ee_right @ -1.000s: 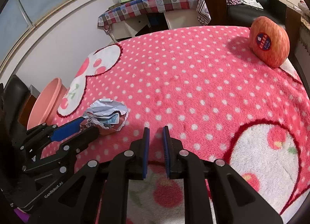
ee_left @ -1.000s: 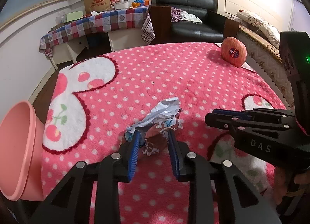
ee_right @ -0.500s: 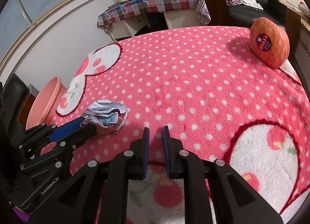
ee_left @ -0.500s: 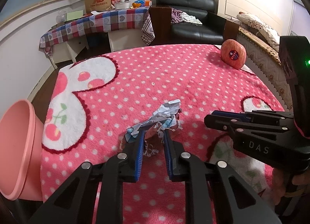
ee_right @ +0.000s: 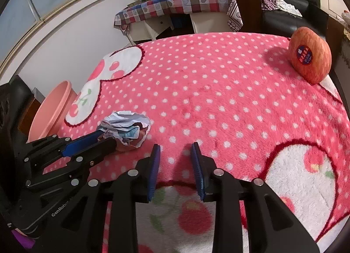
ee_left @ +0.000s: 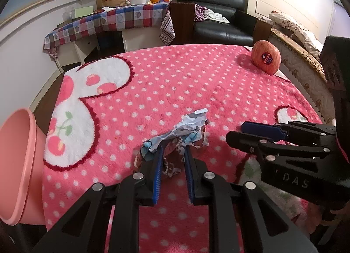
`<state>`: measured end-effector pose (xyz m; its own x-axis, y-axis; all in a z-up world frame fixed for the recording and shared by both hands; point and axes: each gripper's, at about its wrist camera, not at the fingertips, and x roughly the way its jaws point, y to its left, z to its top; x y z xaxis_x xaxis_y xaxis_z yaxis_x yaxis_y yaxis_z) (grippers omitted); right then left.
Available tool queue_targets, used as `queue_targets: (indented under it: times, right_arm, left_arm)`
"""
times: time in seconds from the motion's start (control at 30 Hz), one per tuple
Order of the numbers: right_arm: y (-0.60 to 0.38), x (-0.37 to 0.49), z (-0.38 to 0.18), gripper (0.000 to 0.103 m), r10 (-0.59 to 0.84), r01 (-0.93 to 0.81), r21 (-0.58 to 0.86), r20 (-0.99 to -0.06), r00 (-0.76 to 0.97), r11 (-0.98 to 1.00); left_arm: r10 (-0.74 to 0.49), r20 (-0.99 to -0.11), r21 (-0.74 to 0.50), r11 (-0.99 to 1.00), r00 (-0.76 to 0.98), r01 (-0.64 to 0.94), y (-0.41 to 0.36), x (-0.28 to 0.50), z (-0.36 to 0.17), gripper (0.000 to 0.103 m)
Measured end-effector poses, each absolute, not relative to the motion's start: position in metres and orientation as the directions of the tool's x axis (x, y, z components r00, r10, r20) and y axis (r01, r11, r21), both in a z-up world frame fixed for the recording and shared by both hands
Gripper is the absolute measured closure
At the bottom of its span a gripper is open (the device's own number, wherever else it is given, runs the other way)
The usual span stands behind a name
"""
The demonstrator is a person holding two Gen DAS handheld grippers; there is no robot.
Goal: Collect trash
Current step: 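Lower the left tool onto the crumpled foil wrapper and close it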
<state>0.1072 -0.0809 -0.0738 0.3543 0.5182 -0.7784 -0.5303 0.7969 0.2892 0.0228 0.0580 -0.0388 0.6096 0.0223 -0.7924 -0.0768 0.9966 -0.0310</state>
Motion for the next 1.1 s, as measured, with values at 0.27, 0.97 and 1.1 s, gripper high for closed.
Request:
queue_targets:
  times: [0.27,0.97,1.1]
  right_arm:
    - [-0.0745,0.1022,-0.0722,0.054,0.521,-0.561,0.272,-0.780,0.346,0.781]
    - [-0.0749,0.1039,-0.0712,0.048,0.554,-0.544,0.326,-0.765,0.328,0.773]
    - [-0.0752,0.1040,-0.0711,0.048,0.553,-0.545,0.325,-0.766,0.328,0.773]
  left_arm:
    - [0.013,-0.795,-0.045,0.996,0.606,-0.080,0.0601,0.0234,-0.0400,0.085]
    - [-0.001,-0.798,-0.065,0.994,0.602,-0.084,0.0632,0.0249,-0.0418,0.085]
    - [-0.001,-0.798,-0.065,0.994,0.603,-0.084,0.0633,0.0247,-0.0416,0.085]
